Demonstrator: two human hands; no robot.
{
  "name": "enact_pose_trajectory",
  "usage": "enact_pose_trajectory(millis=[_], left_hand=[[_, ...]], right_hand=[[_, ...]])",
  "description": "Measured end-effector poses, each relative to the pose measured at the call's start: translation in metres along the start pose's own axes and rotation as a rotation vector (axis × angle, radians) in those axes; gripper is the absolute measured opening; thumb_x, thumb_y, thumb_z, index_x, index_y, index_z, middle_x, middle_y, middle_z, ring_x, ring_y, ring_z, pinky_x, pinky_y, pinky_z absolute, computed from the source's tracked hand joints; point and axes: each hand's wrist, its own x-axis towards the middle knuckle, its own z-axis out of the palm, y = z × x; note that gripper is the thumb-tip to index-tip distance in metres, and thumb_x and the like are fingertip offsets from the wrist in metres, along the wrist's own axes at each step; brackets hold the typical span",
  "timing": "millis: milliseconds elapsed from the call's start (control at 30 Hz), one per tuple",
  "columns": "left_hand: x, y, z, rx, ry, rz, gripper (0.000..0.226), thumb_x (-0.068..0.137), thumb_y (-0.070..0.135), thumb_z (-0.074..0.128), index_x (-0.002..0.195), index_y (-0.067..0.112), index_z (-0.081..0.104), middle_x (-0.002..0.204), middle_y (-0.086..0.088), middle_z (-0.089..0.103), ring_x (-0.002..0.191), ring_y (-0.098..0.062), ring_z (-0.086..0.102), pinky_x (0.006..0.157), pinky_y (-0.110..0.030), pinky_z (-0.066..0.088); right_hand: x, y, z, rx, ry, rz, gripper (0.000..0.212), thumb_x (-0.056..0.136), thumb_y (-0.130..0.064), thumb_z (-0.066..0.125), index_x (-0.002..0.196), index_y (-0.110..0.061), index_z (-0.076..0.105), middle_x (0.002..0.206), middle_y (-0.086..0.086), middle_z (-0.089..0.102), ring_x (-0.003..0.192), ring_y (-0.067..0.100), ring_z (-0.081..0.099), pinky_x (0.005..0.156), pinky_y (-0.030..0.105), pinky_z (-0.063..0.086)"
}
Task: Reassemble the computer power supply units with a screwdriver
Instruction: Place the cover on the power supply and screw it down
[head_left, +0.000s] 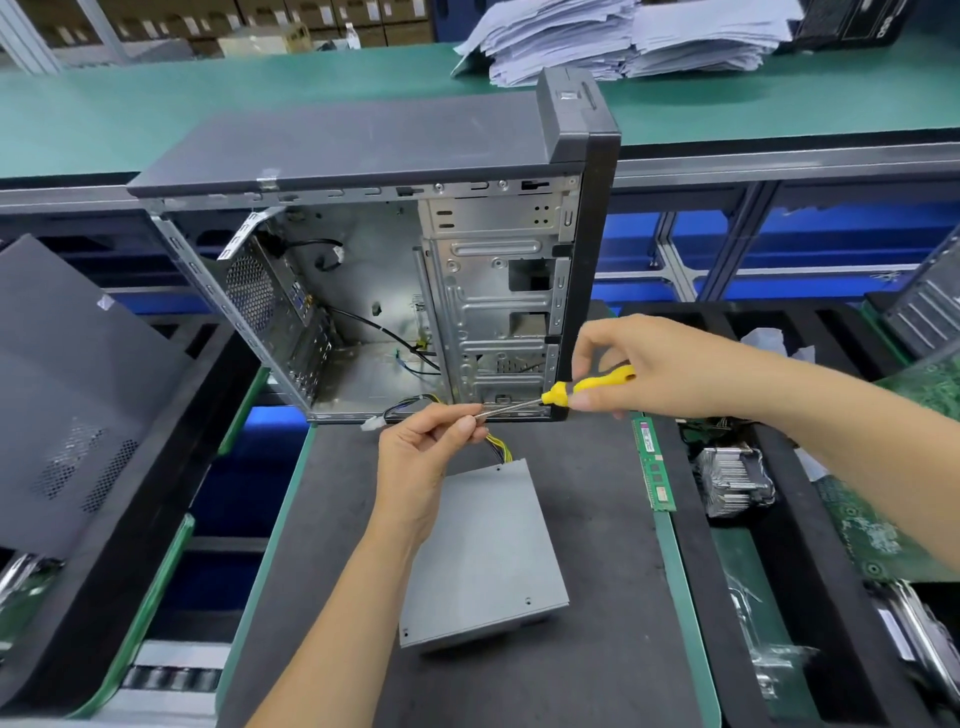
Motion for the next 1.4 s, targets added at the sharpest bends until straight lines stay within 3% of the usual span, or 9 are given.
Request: enact_pose_trajectory(millis=[200,467,600,733,800,867,1067,1200,1400], left_hand=[[-0.002,-0.002,0.0,-0.063,0.035,-0.017,0.017,0.08,0.014,0.067,0.093,0.016,0.079,0.087,-0.01,0.074,0.078,-0.018,0.07,0.079,-0.024,0.054],[0.0,-0.004,-0.003,-0.071,-0.034,-0.047,0.02,0.082,0.014,0.068,0.098,0.018,0.078,0.09,-0.013,0.074,0.082,-0.022,0.07,0.079,-0.026,0.055],[0.002,-0.007,-0.006,-0.03,-0.124,-0.075,0.03,0.079,0.01,0.074,0.108,0.018,0.074,0.105,-0.014,0.074,0.1,-0.026,0.07,0.086,-0.027,0.054],[0.006,-0.009,-0.018,0.318,-0.215,-0.11,0.048,0.071,0.012,0.083,0.116,0.019,0.067,0.114,-0.001,0.072,0.112,-0.013,0.065,0.098,-0.024,0.048],[0.006,-0.012,-0.02,0.688,-0.251,-0.091,0.047,0.07,0.018,0.086,0.114,0.021,0.069,0.111,0.005,0.07,0.106,-0.005,0.062,0.093,-0.015,0.042],[0.004,-0.016,-0.017,0.881,-0.287,-0.104,0.044,0.07,0.021,0.087,0.11,0.023,0.07,0.109,0.006,0.068,0.101,-0.006,0.061,0.088,-0.013,0.041],[0.003,-0.021,-0.014,0.888,-0.295,-0.169,0.03,0.074,0.023,0.084,0.102,0.023,0.074,0.104,0.013,0.069,0.101,-0.009,0.062,0.095,-0.034,0.048],[0.002,-0.022,-0.013,0.886,-0.312,-0.158,0.029,0.075,0.024,0.084,0.103,0.022,0.075,0.103,0.013,0.069,0.101,-0.01,0.062,0.095,-0.036,0.048],[0.002,-0.022,-0.013,0.883,-0.308,-0.154,0.028,0.075,0.024,0.083,0.102,0.023,0.076,0.102,0.012,0.069,0.101,-0.012,0.063,0.096,-0.038,0.048]], right_hand=[[0.01,-0.008,0.003,-0.021,0.089,0.007,0.035,0.089,-0.047,0.057,0.075,-0.016,0.065,0.061,-0.008,0.069,0.039,0.002,0.041,0.042,0.009,0.033],[0.013,-0.012,0.0,-0.046,0.111,0.015,0.032,0.087,-0.049,0.058,0.067,-0.026,0.066,0.059,-0.008,0.067,0.042,-0.005,0.045,0.044,0.008,0.034],[0.015,-0.011,-0.001,-0.08,0.101,0.021,0.033,0.086,-0.052,0.057,0.067,-0.027,0.066,0.06,-0.009,0.067,0.043,-0.005,0.046,0.045,0.009,0.035],[0.017,-0.005,-0.005,-0.162,0.095,-0.006,0.033,0.085,-0.05,0.061,0.065,-0.024,0.065,0.053,-0.011,0.064,0.045,-0.007,0.048,0.046,0.007,0.036],[0.02,-0.002,-0.001,-0.233,0.06,-0.01,0.031,0.084,-0.047,0.064,0.068,-0.021,0.066,0.053,-0.007,0.064,0.047,-0.005,0.051,0.046,0.008,0.037],[0.025,-0.001,0.007,-0.333,0.027,-0.015,0.031,0.083,-0.047,0.065,0.069,-0.021,0.064,0.052,-0.006,0.06,0.049,-0.001,0.053,0.044,0.012,0.036],[0.038,-0.005,0.023,-0.49,-0.009,-0.044,0.033,0.084,-0.05,0.064,0.066,-0.023,0.055,0.063,-0.005,0.05,0.055,0.009,0.046,0.048,0.026,0.033],[0.044,-0.009,0.027,-0.521,-0.04,-0.073,0.034,0.084,-0.05,0.064,0.068,-0.021,0.056,0.068,-0.001,0.055,0.065,0.019,0.056,0.056,0.033,0.044],[0.048,-0.015,0.03,-0.557,-0.058,-0.061,0.037,0.084,-0.05,0.063,0.063,-0.025,0.048,0.071,-0.002,0.053,0.072,0.024,0.058,0.058,0.031,0.042]])
